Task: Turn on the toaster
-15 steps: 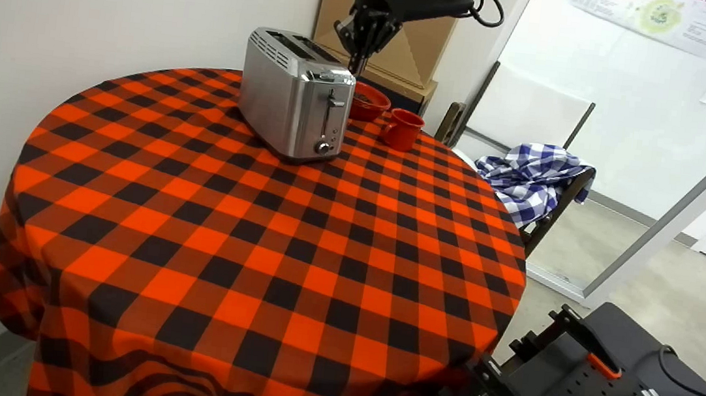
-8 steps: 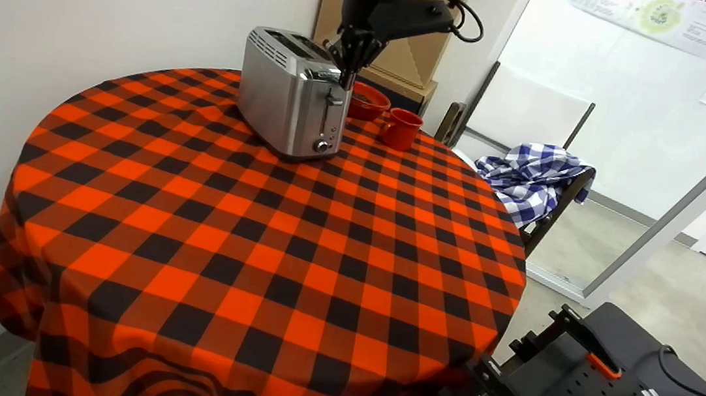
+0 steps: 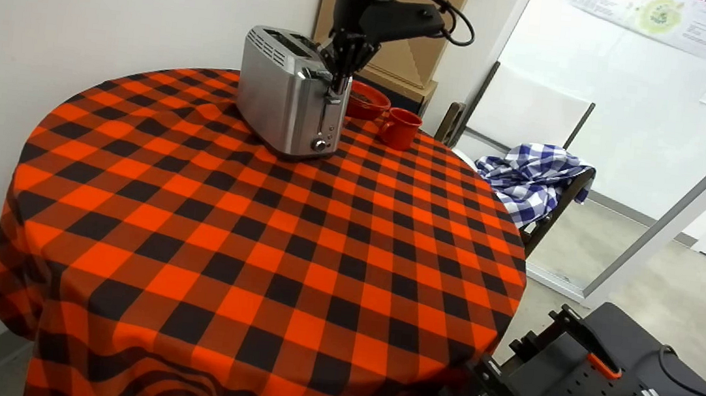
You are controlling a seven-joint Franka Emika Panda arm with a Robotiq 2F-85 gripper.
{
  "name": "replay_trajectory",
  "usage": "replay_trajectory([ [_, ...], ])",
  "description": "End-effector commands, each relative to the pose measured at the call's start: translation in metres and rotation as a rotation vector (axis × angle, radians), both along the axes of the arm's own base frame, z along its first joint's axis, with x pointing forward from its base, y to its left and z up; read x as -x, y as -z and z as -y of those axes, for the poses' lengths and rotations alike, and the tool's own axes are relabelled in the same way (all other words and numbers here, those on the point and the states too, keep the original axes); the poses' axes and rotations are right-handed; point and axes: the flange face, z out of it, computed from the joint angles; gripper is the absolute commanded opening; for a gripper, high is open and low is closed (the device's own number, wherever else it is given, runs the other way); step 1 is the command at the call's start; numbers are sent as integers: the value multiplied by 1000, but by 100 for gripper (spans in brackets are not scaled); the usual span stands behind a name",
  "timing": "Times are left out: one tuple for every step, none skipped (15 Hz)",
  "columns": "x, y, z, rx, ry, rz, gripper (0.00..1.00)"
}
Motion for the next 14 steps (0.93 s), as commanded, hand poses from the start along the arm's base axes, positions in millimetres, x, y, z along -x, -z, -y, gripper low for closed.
replay_trajectory([
  [-10,22,-17,-7,-27,-32,0],
  [-12,30,-21,-3,-31,-36,0],
  [-13,34,-23,-1,-35,-44,0],
  [-15,41,-24,2,-36,-50,0],
  [-17,46,-23,7,-34,-59,0],
  [-20,54,-21,18,-31,-67,0],
  [-21,58,-19,24,-29,-76,0],
  [-24,67,-16,30,-22,-89,0],
  [-25,72,-15,35,-19,-99,0],
  [-26,81,-16,43,-20,-113,0],
  [-27,87,-17,50,-23,-125,0],
  [-28,96,-17,49,-22,-143,0],
  [-29,100,-17,55,-16,-158,0],
  [-31,101,-16,51,-9,-176,0],
])
